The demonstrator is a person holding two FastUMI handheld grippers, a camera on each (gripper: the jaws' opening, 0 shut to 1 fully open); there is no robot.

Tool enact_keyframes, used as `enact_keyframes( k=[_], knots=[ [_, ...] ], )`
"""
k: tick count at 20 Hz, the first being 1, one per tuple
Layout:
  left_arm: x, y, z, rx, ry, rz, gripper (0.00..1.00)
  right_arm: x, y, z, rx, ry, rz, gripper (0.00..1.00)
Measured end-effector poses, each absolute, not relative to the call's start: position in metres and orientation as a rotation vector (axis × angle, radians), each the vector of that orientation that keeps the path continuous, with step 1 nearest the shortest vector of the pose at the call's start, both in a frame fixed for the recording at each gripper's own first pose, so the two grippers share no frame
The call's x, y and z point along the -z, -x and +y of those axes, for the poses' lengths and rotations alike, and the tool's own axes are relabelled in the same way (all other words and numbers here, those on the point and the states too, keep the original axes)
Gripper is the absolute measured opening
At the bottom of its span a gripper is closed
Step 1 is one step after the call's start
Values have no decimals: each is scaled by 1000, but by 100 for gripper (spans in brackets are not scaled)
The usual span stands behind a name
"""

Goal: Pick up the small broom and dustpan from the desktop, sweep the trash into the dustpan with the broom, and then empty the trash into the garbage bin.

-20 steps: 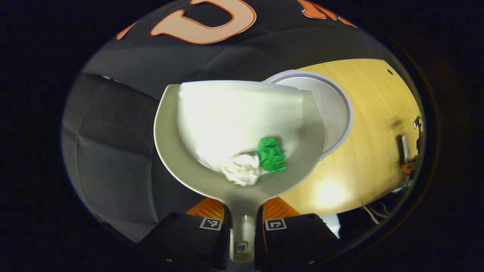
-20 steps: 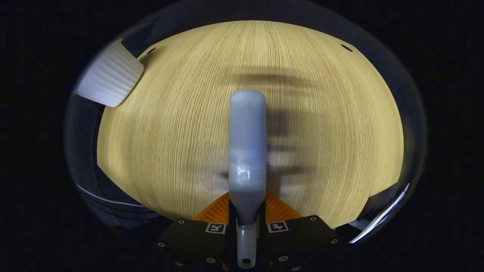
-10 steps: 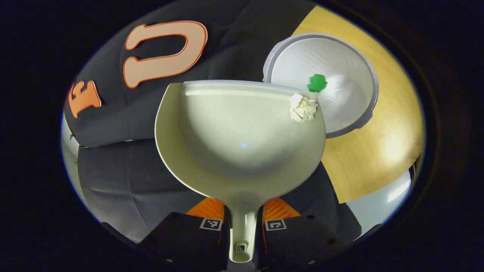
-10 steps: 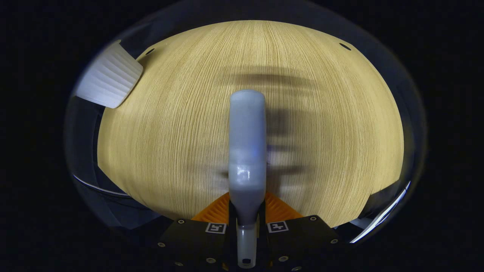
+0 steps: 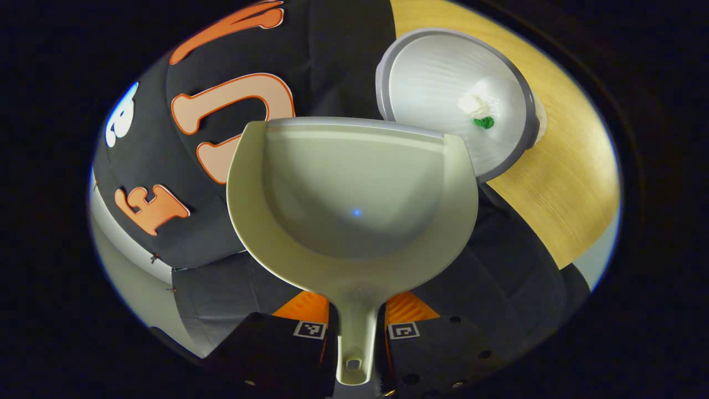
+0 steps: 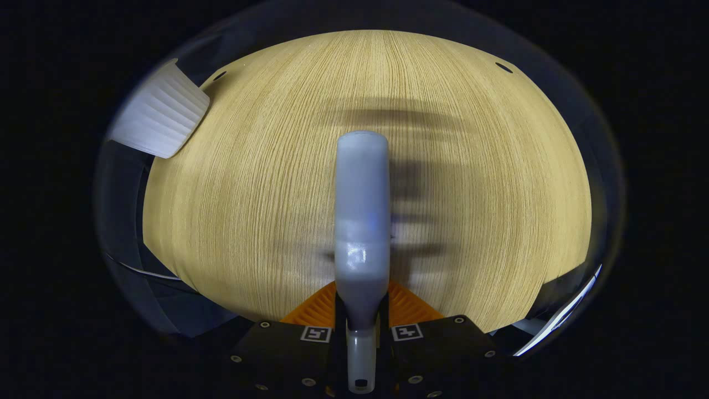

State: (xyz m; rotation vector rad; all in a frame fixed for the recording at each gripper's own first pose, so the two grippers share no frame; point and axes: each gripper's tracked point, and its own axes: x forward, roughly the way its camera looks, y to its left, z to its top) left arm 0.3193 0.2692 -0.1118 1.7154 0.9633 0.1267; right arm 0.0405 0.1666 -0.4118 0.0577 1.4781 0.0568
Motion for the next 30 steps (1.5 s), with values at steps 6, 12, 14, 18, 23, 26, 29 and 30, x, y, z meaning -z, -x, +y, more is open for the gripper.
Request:
enact_keyframes(
  k=[6, 12, 14, 18, 23, 26, 29, 30],
  knots=[
    [151, -307, 257, -113, -990, 1113, 26, 410, -40, 169, -43, -64, 1474, 25],
    [177, -298, 173, 28, -596, 1133, 27, 410, -40, 169, -38, -75, 1472, 25],
    [190, -295, 135, 114, -474, 1162, 27, 409, -39, 168, -37, -74, 1472, 25],
    [206, -286, 62, 240, -309, 1212, 27, 409, -39, 167, -36, -71, 1472, 25],
    [252, -235, -5, 329, -186, 1261, 27, 406, -41, 169, -20, -66, 1471, 25],
    [301, -209, -30, 318, -132, 1338, 27, 407, -42, 170, -18, -67, 1473, 25],
    [345, -179, -49, 286, -98, 1426, 27, 409, -44, 171, -16, -59, 1477, 25],
    [356, -172, -52, 274, -92, 1448, 27, 409, -45, 172, -18, -59, 1480, 25]
  ],
)
